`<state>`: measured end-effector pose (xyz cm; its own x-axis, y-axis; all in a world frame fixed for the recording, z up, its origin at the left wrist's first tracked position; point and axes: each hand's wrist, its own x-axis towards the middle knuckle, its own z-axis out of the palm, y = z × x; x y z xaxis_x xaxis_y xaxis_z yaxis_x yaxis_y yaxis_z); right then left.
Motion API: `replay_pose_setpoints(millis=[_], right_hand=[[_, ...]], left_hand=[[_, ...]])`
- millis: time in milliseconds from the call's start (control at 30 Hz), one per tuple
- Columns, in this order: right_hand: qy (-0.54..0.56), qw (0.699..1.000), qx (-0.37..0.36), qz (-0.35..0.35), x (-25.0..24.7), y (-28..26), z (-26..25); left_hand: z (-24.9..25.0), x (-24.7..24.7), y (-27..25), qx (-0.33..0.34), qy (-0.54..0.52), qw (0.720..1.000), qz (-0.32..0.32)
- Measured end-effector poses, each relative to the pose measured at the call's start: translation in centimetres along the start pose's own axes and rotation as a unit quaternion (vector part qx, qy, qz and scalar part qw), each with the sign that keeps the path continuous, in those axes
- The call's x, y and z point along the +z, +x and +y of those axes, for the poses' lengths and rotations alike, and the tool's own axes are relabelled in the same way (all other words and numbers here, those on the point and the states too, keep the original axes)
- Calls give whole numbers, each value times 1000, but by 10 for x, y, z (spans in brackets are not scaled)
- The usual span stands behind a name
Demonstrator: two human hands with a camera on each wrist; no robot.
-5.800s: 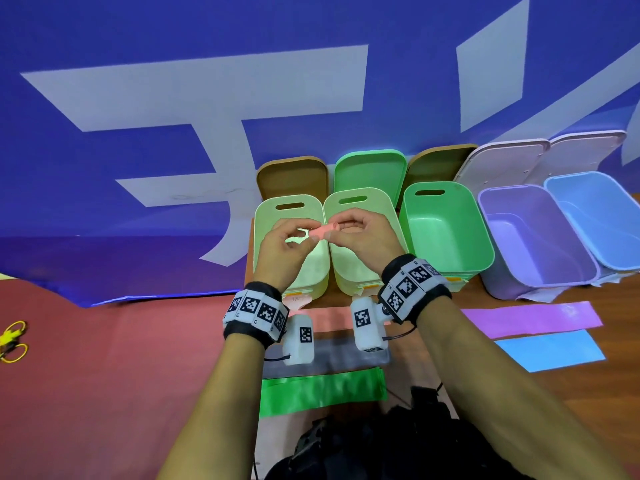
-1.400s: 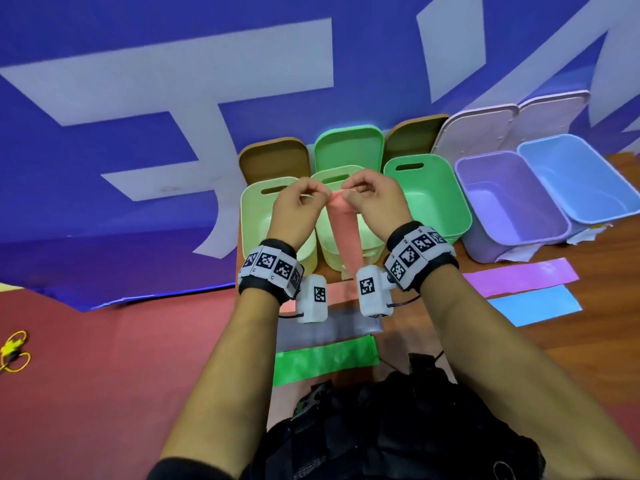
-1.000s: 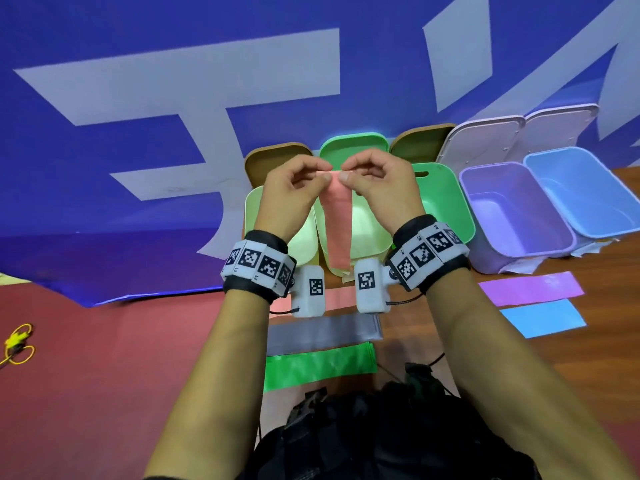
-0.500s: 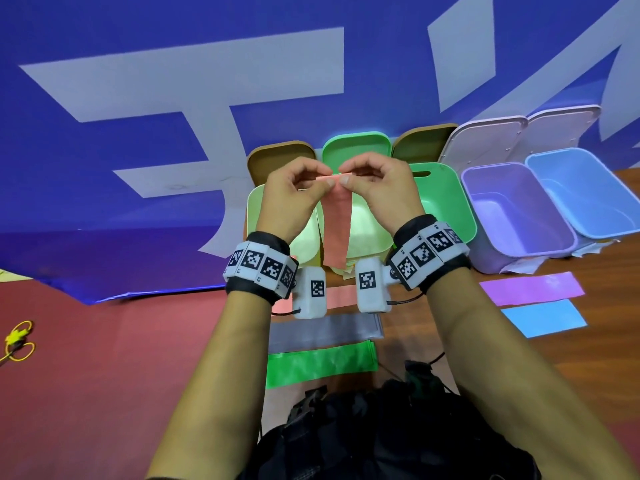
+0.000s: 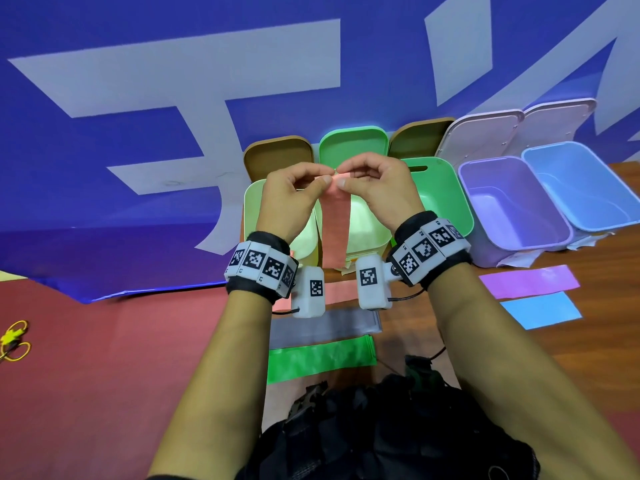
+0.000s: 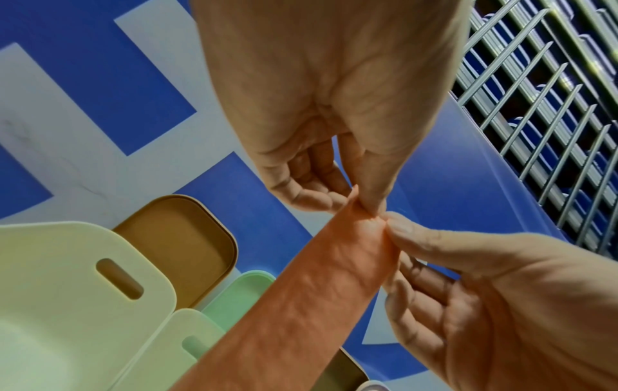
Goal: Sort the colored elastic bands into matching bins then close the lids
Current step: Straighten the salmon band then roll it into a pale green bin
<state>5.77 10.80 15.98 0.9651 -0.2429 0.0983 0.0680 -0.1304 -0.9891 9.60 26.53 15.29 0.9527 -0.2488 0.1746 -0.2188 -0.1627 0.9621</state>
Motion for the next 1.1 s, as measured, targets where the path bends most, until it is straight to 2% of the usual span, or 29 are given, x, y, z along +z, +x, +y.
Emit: replay_pose_setpoints(millis=[133, 600, 1100], right_hand=[[-9, 1000, -6, 9, 1, 2, -2], [-52, 998, -20, 13, -2, 0, 6], [-78, 997, -1, 14, 4, 7, 13]], left_hand=[[2, -2, 0, -5, -2, 1000, -12], [-1, 0, 0, -10, 48, 998, 30], [4, -3, 4, -5, 93, 996, -10]])
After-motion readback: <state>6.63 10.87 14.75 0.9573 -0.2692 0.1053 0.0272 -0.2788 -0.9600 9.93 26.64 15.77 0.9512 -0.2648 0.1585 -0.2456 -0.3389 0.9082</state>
